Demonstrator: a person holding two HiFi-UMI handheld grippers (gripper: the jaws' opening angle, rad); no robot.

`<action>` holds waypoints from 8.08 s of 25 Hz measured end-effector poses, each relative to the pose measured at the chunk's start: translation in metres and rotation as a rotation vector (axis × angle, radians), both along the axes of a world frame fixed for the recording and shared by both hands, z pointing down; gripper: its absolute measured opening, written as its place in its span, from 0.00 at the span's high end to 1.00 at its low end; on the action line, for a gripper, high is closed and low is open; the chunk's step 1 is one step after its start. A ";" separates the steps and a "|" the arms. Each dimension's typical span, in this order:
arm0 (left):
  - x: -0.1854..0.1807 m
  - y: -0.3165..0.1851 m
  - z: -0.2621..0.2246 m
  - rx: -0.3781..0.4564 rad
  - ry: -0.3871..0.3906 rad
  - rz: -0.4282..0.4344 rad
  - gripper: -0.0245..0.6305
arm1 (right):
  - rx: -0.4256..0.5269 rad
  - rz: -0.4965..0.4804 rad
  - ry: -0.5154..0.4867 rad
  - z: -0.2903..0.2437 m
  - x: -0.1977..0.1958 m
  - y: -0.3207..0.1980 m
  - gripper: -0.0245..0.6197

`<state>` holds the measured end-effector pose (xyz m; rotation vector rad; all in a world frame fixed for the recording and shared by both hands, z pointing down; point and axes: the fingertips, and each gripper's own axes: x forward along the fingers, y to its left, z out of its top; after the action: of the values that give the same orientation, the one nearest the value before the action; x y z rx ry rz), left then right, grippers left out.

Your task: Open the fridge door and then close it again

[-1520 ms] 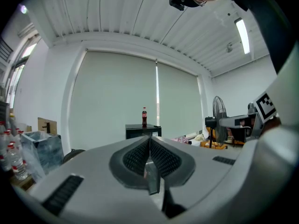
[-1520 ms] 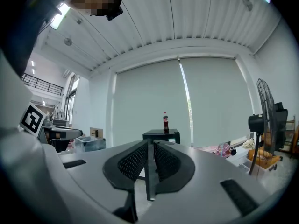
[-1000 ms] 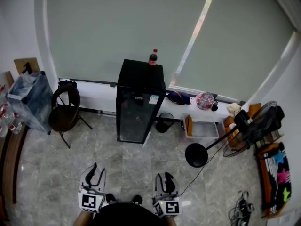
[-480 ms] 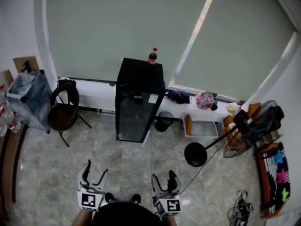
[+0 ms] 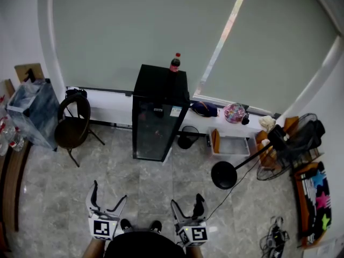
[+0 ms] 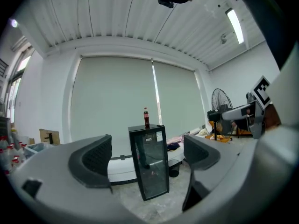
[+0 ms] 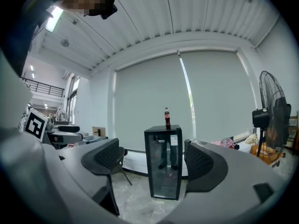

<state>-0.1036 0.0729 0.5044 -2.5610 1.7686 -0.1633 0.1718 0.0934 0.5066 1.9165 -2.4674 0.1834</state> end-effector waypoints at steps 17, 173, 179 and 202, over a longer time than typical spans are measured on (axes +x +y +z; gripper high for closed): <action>-0.066 0.011 -0.011 0.019 0.053 -0.026 0.22 | -0.018 0.034 0.011 -0.001 -0.040 0.009 0.30; 0.068 -0.412 0.296 -0.646 -0.136 0.383 0.87 | -0.146 -0.361 0.241 0.069 -0.108 -0.442 0.48; 0.076 -0.395 0.294 -0.662 -0.151 0.411 0.88 | -0.132 -0.385 0.287 0.073 -0.118 -0.442 0.54; 0.102 -0.360 0.295 -0.671 -0.085 0.158 0.88 | -0.063 -0.553 0.452 0.083 -0.102 -0.431 0.66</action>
<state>-0.0015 -0.2870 0.7995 -3.0347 1.6759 -0.9971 0.0700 -0.3376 0.5894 1.0342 -2.4989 -0.1608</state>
